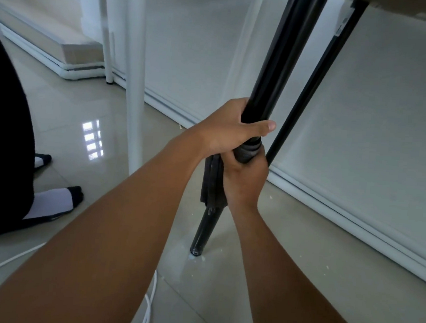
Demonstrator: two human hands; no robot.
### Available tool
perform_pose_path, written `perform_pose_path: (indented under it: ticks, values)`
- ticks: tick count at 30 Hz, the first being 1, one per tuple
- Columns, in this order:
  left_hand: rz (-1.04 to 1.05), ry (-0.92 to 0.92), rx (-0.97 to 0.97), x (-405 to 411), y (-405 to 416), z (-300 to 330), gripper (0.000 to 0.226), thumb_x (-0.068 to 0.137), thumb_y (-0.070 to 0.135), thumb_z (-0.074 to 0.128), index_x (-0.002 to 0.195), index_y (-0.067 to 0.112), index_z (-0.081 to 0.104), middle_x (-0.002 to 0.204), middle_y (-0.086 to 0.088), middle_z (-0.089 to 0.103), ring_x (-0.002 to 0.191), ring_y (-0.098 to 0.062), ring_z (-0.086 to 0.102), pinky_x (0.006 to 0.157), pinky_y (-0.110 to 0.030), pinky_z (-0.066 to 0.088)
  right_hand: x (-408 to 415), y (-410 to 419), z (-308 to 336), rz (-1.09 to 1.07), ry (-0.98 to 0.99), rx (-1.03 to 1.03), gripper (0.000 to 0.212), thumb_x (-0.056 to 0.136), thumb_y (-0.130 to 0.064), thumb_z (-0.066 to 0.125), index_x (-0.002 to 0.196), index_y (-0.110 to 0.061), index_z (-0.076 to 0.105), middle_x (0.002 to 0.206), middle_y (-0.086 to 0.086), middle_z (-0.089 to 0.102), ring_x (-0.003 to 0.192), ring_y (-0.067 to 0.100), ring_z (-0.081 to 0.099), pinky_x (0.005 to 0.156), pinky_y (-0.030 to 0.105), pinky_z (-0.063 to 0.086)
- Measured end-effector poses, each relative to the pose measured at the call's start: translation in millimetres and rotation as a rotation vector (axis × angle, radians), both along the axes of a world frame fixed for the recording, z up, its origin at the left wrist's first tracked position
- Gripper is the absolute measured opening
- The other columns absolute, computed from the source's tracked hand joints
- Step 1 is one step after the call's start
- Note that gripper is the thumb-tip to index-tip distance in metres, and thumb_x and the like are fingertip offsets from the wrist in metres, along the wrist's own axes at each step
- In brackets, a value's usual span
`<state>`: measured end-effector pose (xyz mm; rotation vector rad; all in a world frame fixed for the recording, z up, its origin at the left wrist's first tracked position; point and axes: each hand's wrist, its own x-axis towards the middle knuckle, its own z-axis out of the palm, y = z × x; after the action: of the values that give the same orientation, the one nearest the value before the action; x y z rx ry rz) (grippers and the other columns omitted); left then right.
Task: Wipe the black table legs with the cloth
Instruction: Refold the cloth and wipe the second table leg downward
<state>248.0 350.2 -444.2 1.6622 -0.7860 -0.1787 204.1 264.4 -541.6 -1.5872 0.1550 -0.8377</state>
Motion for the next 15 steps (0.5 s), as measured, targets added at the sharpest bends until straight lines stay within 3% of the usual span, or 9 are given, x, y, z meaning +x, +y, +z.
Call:
perform_pose_path:
  ticks: [8, 11, 13, 15]
  values:
    - [0.006, -0.002, 0.044, 3, -1, -9, 0.030, 0.087, 0.039, 0.074, 0.110, 0.023, 0.066, 0.101, 0.004, 0.076, 0.099, -0.007, 0.072, 0.091, -0.028, 0.054, -5, 8, -51, -0.020, 0.147, 0.096, 0.034, 0.073, -0.022, 0.078, 0.105, -0.015, 0.067, 0.088, 0.001, 0.076, 0.081, 0.020, 0.075, 0.076, 0.045, 0.063]
    - [0.019, -0.027, 0.060, 2, -2, -13, 0.029, 0.088, 0.039, 0.073, 0.111, 0.027, 0.064, 0.102, 0.011, 0.071, 0.098, -0.003, 0.069, 0.087, -0.024, 0.051, -11, 9, -72, -0.017, 0.235, 0.109, 0.029, 0.076, -0.015, 0.081, 0.100, -0.022, 0.068, 0.083, -0.011, 0.076, 0.076, 0.008, 0.074, 0.069, 0.032, 0.060]
    - [0.027, -0.042, 0.047, 2, -2, -17, 0.024, 0.089, 0.037, 0.072, 0.109, 0.026, 0.064, 0.097, 0.013, 0.071, 0.091, 0.001, 0.068, 0.083, -0.020, 0.050, -10, 10, -65, -0.045, 0.187, 0.090, 0.029, 0.076, -0.017, 0.083, 0.096, -0.028, 0.066, 0.081, -0.023, 0.074, 0.073, -0.003, 0.072, 0.064, 0.015, 0.055]
    - [0.035, -0.049, 0.031, 2, -2, -20, 0.023, 0.089, 0.036, 0.072, 0.108, 0.026, 0.065, 0.097, 0.012, 0.072, 0.090, 0.003, 0.069, 0.082, -0.019, 0.051, -4, 10, -45, -0.081, 0.080, 0.086, 0.029, 0.075, -0.024, 0.083, 0.097, -0.029, 0.065, 0.087, -0.022, 0.074, 0.079, -0.004, 0.073, 0.066, 0.009, 0.054]
